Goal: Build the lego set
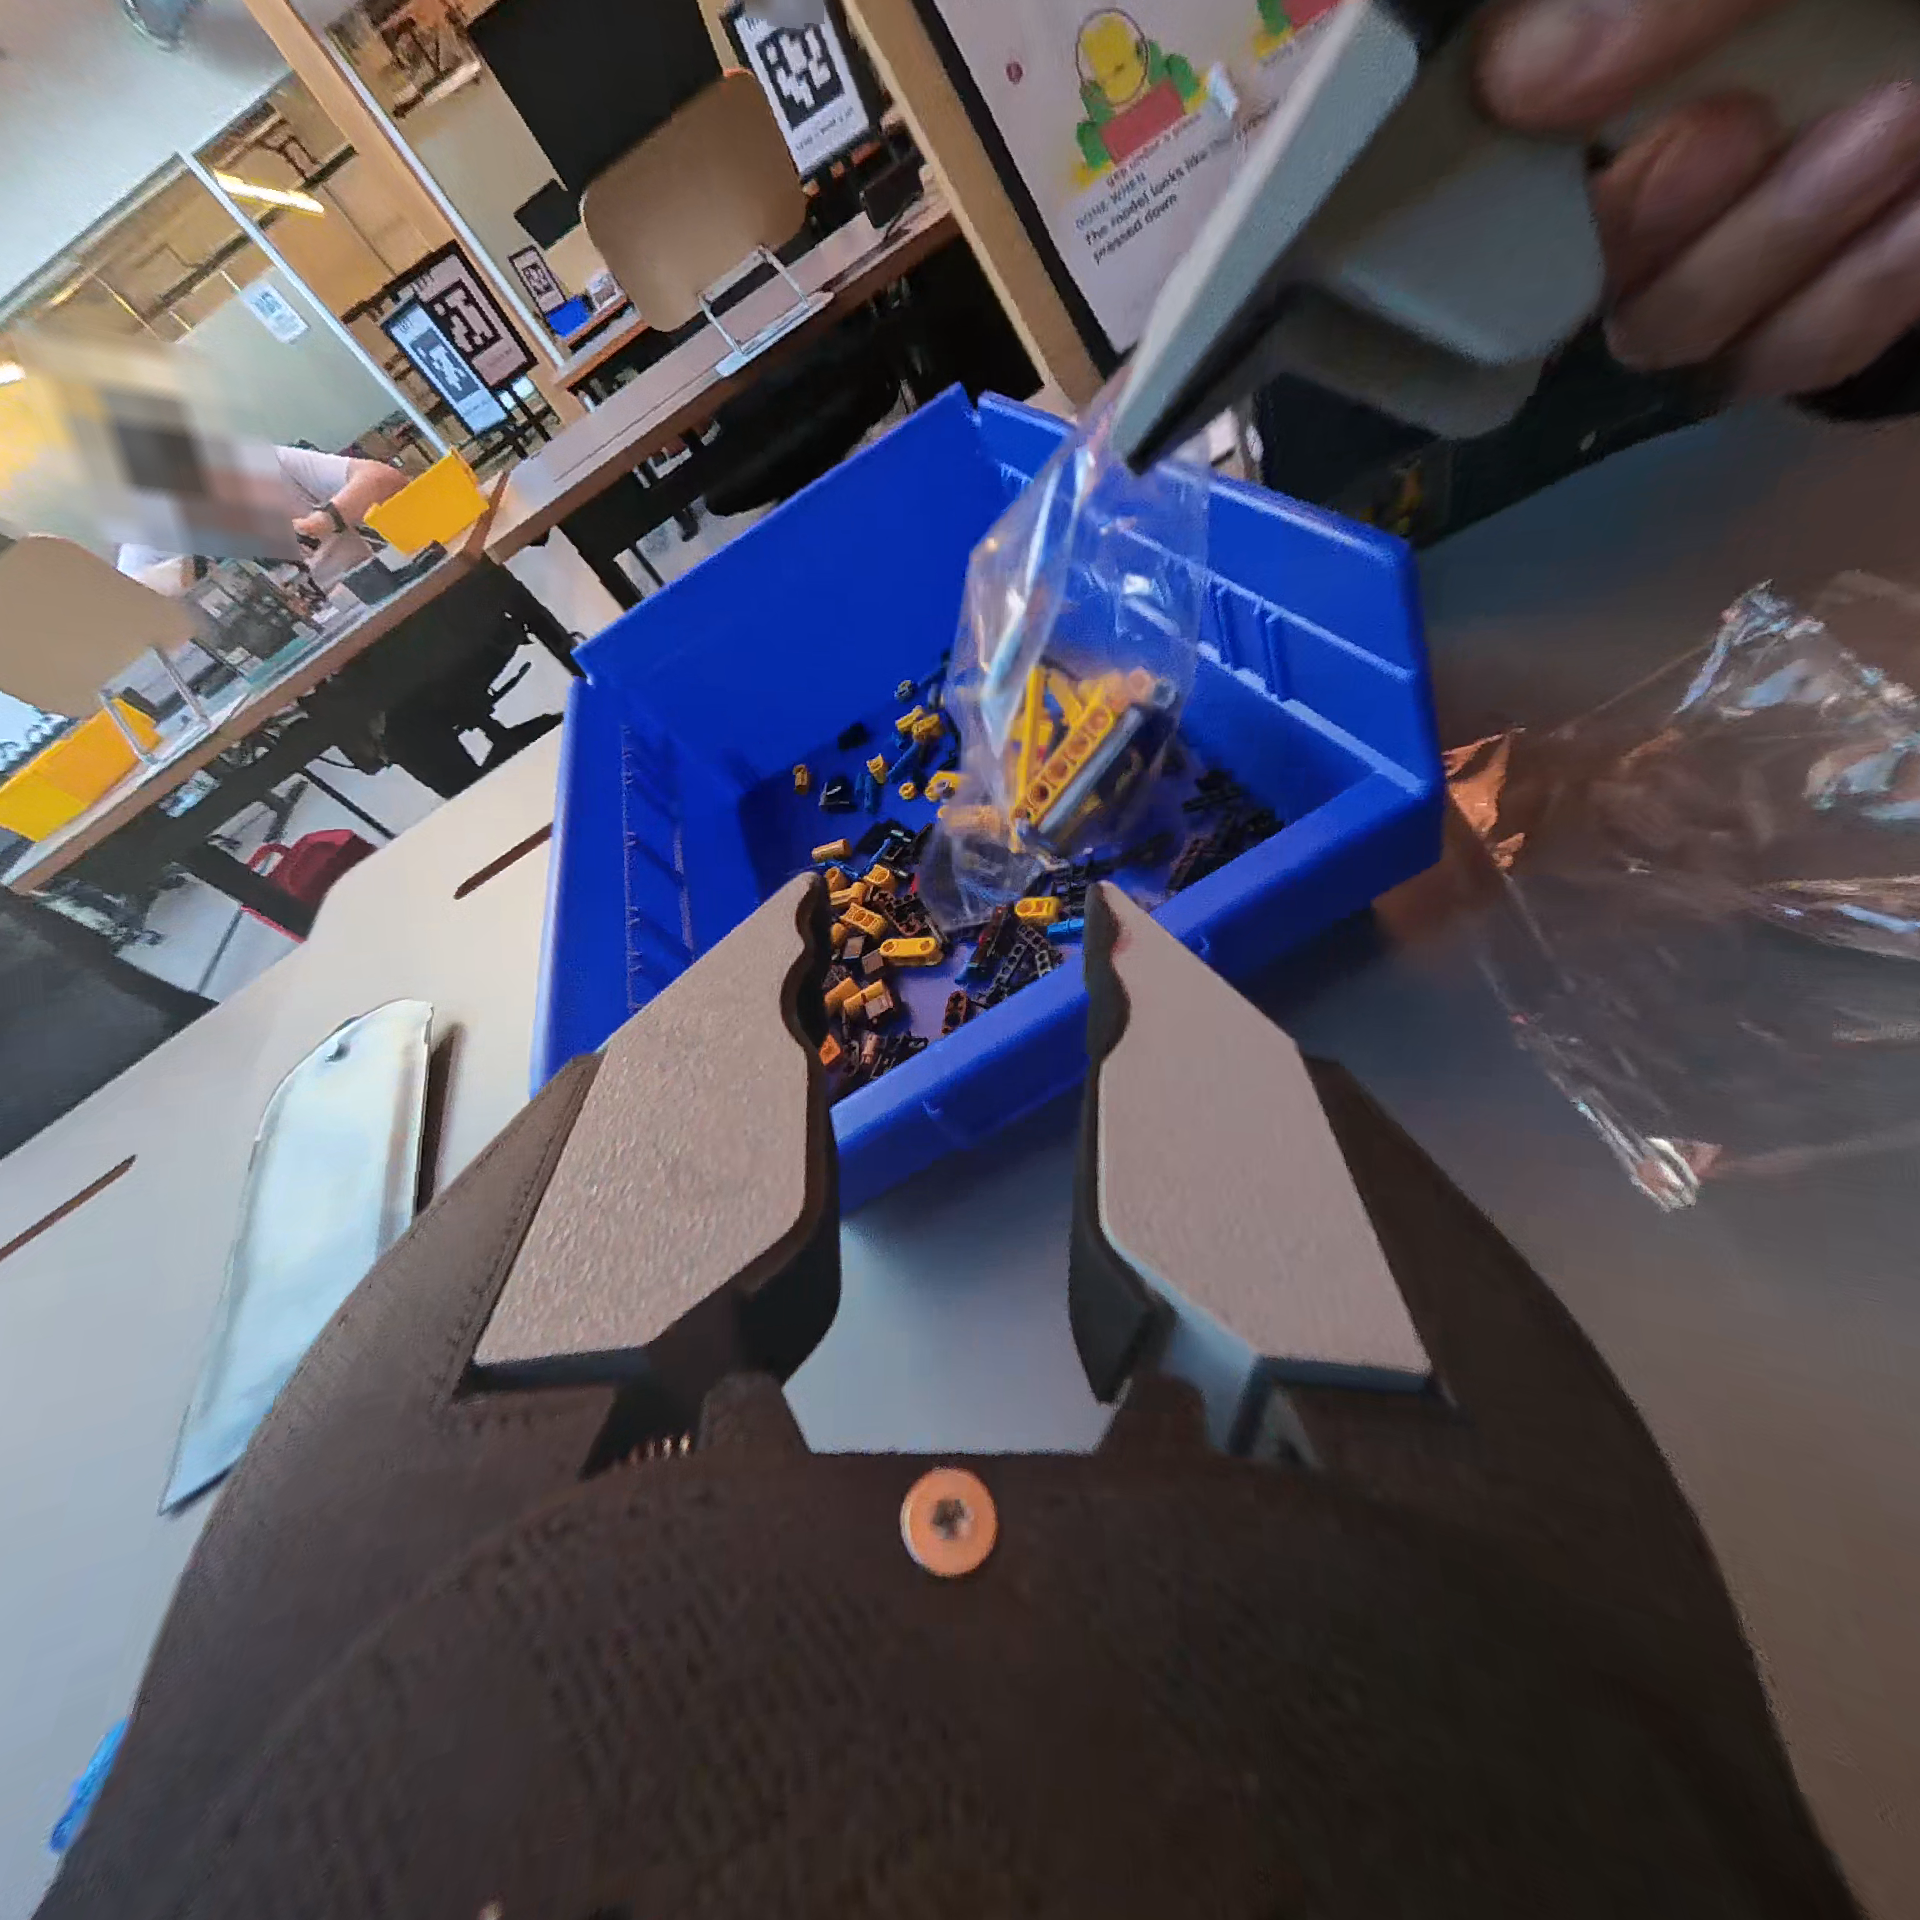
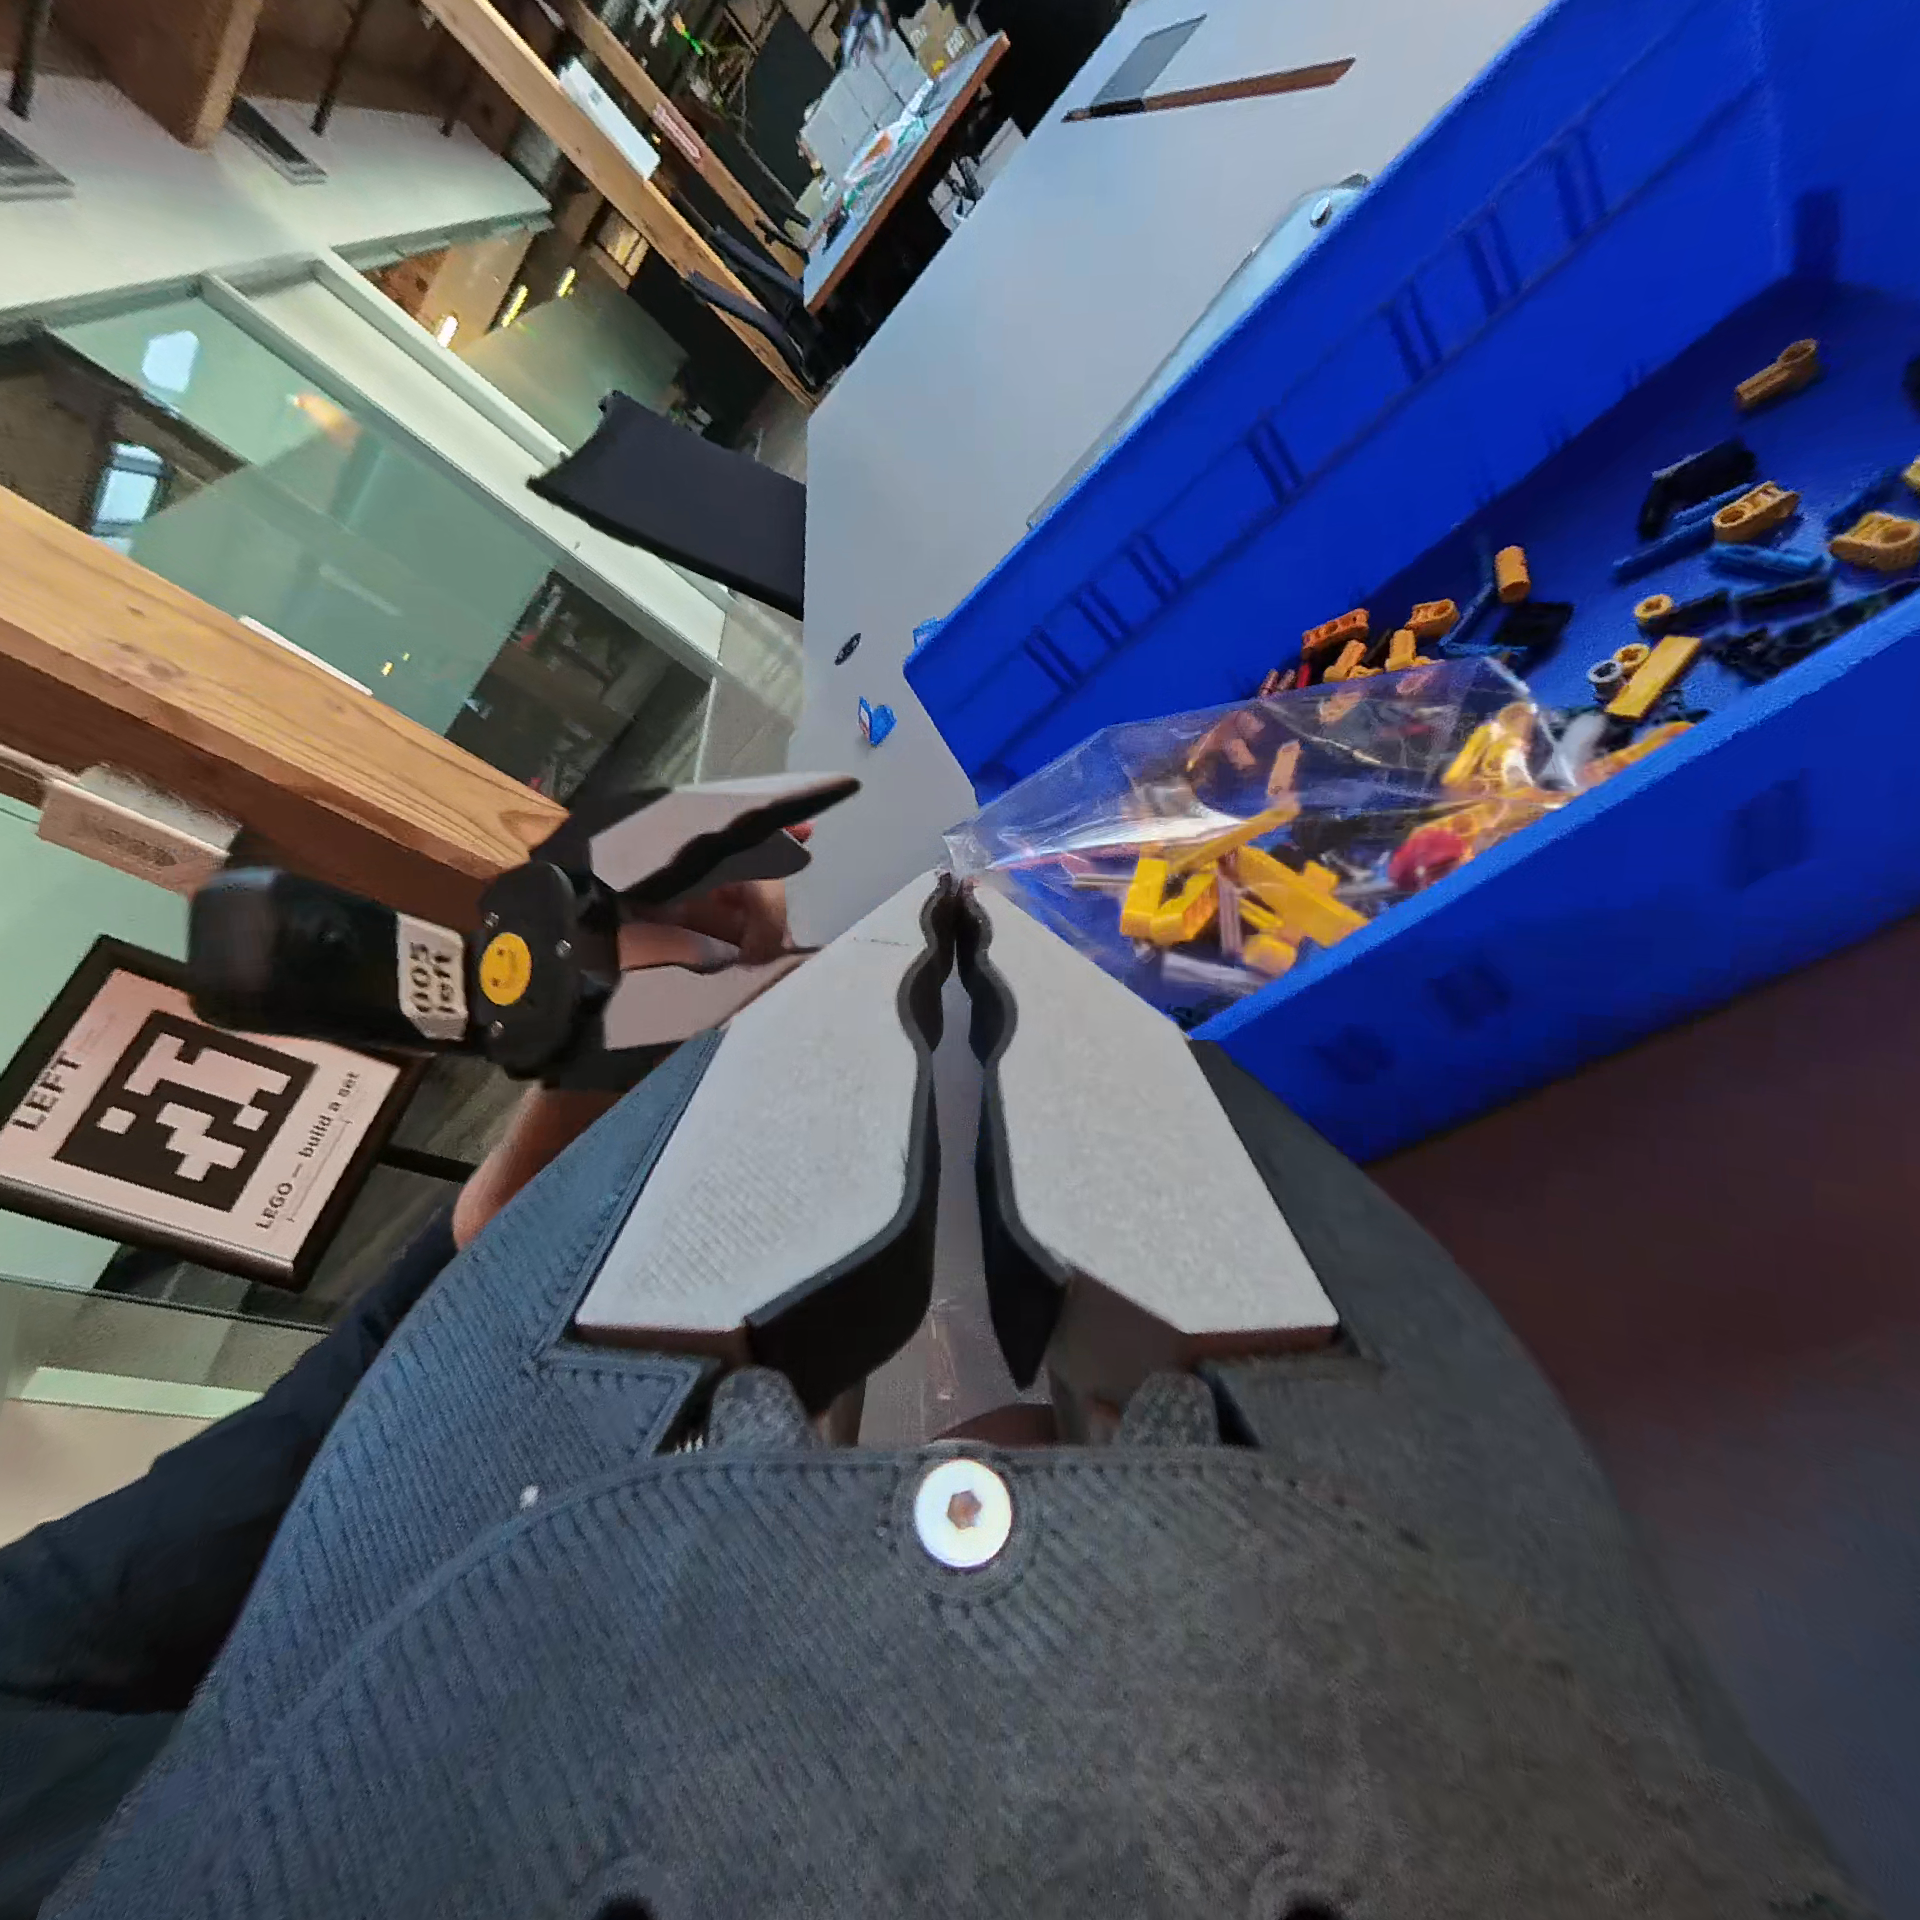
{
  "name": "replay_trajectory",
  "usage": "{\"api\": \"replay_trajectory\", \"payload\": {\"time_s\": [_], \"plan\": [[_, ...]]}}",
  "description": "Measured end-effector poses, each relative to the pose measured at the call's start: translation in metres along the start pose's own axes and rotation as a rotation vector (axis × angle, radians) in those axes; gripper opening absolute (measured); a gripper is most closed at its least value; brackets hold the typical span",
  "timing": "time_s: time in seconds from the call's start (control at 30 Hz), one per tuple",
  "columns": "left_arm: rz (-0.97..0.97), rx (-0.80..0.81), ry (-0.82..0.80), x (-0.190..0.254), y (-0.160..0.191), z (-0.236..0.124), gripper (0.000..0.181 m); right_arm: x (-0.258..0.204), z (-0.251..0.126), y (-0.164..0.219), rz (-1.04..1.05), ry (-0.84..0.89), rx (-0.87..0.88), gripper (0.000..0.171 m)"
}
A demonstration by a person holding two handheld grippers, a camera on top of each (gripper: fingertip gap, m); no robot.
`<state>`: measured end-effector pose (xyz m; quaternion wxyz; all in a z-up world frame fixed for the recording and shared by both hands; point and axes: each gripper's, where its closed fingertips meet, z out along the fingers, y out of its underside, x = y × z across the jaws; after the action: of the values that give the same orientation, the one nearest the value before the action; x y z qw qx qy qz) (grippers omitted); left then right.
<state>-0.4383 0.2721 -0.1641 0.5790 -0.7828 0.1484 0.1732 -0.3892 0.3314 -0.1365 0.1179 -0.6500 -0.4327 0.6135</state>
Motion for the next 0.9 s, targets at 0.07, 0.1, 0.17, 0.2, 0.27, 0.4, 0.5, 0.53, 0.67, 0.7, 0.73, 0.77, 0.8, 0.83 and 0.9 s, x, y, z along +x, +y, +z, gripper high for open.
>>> {"api": "replay_trajectory", "payload": {"time_s": [0.07, 0.1, 0.17, 0.2, 0.27, 0.4, 0.5, 0.53, 0.67, 0.7, 0.73, 0.77, 0.8, 0.83, 0.9], "plan": [[0.026, -0.042, -0.032, -0.002, 0.006, 0.010, 0.045, -0.004, 0.000, -0.004, 0.014, -0.020, 0.006, 0.000], [0.031, -0.054, -0.041, -0.004, 0.007, 0.015, 0.044, -0.004, 0.000, -0.004, 0.016, -0.024, 0.004, 0.000], [0.023, -0.055, -0.032, -0.006, 0.007, 0.025, 0.036, -0.004, 0.000, -0.004, 0.021, -0.030, -0.003, 0.000], [0.011, -0.058, -0.027, -0.007, 0.006, 0.029, 0.030, -0.004, 0.001, -0.004, 0.030, -0.038, -0.006, 0.000], [-0.014, -0.072, -0.009, -0.009, 0.007, 0.035, 0.003, -0.003, 0.002, -0.003, 0.046, -0.054, -0.007, 0.000], [-0.052, -0.079, -0.019, -0.020, 0.004, 0.041, 0.000, 0.001, 0.002, -0.005, 0.070, -0.068, -0.002, 0.000], [-0.054, -0.072, -0.062, -0.038, -0.008, 0.041, 0.000, 0.005, 0.004, -0.013, 0.061, -0.047, -0.013, 0.000], [-0.052, -0.072, -0.071, -0.045, -0.014, 0.042, 0.000, 0.006, 0.004, -0.018, 0.066, -0.041, -0.013, 0.000], [-0.027, -0.123, -0.051, -0.060, -0.033, 0.043, 0.000, 0.005, 0.003, -0.038, 0.094, -0.028, -0.002, 0.000], [-0.007, -0.135, -0.049, -0.063, -0.037, 0.042, 0.000, 0.005, 0.003, -0.039, 0.090, -0.018, -0.015, 0.000], [0.011, -0.131, -0.053, -0.066, -0.043, 0.039, 0.000, 0.004, 0.003, -0.039, 0.086, -0.011, -0.030, 0.000], [0.012, -0.127, -0.045, -0.068, -0.049, 0.037, 0.000, 0.002, 0.002, -0.040, 0.083, -0.012, -0.038, 0.000], [0.003, -0.130, -0.021, -0.066, -0.051, 0.036, 0.000, 0.000, 0.000, -0.041, 0.086, -0.016, -0.035, 0.000], [-0.007, -0.150, 0.008, -0.062, -0.050, 0.036, 0.000, -0.001, -0.002, -0.043, 0.094, -0.020, -0.030, 0.000], [0.003, -0.215, 0.033, -0.057, -0.045, 0.033, 0.000, 0.005, -0.002, -0.031, 0.097, 0.005, -0.088, 0.000]]}}
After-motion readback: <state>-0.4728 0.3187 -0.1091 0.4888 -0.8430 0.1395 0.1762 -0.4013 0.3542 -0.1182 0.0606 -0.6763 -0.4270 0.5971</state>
